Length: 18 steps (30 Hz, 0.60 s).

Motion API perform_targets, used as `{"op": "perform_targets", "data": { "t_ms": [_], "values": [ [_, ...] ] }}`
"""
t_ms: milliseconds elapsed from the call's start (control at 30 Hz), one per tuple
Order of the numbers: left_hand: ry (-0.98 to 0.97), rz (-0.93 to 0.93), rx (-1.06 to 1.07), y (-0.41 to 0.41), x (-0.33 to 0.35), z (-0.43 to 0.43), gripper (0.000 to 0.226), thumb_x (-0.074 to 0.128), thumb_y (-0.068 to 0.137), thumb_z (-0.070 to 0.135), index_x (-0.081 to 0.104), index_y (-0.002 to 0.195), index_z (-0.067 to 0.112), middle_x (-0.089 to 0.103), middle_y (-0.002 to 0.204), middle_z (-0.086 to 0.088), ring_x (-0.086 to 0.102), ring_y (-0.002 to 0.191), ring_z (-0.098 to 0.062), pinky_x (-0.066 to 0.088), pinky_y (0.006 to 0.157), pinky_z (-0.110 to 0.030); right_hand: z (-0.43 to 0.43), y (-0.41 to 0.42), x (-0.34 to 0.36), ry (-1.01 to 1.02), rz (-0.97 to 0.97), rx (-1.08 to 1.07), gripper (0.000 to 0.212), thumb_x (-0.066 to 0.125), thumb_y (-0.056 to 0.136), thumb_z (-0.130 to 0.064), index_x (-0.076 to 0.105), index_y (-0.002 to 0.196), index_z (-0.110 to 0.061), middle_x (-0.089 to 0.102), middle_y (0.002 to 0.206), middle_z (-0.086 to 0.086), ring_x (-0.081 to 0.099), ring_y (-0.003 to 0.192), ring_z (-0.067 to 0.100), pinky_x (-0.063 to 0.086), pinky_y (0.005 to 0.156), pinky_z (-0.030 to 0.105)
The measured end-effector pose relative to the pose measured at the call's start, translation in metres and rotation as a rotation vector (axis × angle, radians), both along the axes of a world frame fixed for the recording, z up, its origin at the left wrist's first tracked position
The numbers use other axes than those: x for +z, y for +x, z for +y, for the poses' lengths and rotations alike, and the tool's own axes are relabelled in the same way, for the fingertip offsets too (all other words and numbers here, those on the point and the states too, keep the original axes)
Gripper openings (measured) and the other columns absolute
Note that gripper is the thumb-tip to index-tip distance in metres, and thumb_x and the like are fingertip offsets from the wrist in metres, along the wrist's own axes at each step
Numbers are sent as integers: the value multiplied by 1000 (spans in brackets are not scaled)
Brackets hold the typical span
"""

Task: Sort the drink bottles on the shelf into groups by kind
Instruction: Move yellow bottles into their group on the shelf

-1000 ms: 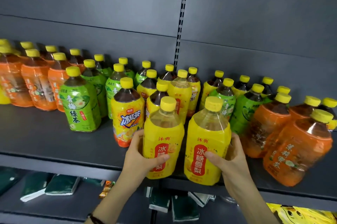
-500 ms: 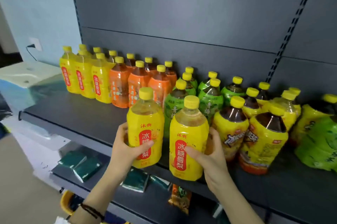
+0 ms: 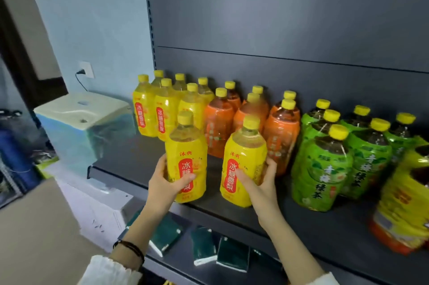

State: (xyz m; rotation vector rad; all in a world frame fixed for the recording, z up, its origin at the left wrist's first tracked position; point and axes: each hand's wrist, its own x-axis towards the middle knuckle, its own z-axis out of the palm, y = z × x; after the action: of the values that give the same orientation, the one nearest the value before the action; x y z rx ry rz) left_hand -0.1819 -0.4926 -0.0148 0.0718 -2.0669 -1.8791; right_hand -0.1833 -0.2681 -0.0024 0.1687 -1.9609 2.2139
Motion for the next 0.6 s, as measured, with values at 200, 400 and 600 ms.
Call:
{"op": "perform_targets", "data": {
  "t_ms": [200,400,600],
  "values": [
    [-16,16,47,-30,0,-64,102,76,41,73,46,130,31,65,112,12,65,98,-9,54,78,-28,-52,-31,-6,183,-42,-59,99,71,48,-77,27,134,-55,32,139,-9,36,132,18,42,105,49],
    [-55,44,121,-52,-5,-120,96,76,46,64,46,130,27,63,112,10,63,99,-9,53,79,-30,-93,-64,-6,292,-12,58,94,66,51,-84,26,133,-61,36,142,-10,38,133,15,41,107,49],
    [-37,18,102,-88,-4,-172,114,73,31,82,36,125,30,56,111,14,60,98,-6,53,78,-29,-156,-102,-1,320,10,164,92,63,57,-80,22,136,-57,30,144,-16,30,138,13,33,113,47]
  ]
}}
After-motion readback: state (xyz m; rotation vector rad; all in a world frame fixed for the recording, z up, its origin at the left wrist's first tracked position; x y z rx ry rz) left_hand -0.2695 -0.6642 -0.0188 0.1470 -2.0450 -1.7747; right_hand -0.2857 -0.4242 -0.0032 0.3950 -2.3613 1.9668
